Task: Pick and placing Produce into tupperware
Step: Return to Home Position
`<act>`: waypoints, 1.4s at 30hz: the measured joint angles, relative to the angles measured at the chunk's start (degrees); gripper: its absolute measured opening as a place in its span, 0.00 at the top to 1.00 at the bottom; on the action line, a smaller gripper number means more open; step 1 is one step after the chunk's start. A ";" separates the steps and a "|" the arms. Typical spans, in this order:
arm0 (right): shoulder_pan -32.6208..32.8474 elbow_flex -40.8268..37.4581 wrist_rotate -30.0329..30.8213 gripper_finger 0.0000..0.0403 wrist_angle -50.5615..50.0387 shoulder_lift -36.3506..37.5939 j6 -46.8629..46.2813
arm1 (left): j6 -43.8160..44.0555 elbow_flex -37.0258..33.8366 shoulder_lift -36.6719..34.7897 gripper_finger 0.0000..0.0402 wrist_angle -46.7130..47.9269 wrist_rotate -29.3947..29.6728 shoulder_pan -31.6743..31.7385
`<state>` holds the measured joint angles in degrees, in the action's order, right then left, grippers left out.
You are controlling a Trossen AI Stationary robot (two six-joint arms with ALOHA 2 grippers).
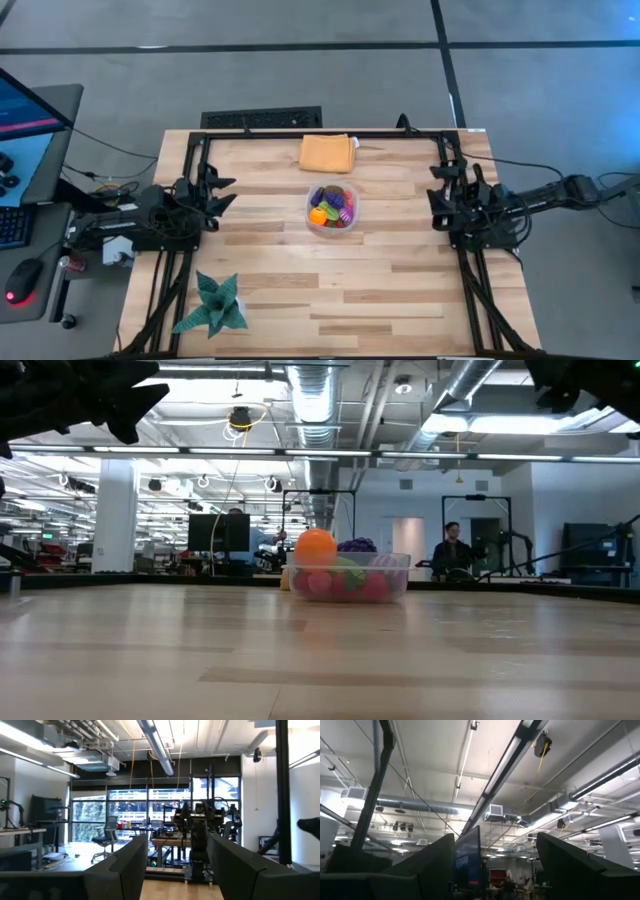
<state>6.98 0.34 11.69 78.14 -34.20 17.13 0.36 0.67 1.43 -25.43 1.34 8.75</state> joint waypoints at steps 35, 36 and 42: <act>-6.76 -0.04 -13.85 0.24 -55.97 34.06 -27.15 | 0.09 -0.02 0.04 0.52 1.91 -1.17 0.02; -7.02 -0.04 -15.06 0.24 -55.57 34.07 -27.18 | 0.07 -0.02 0.04 0.52 1.98 -0.87 0.02; -8.02 -0.07 -17.64 0.24 -55.76 34.08 -24.69 | 0.09 -0.04 0.04 0.52 2.12 0.09 0.02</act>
<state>-1.04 0.27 -5.95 22.38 -0.12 -7.56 0.45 0.62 1.48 -23.31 1.43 8.78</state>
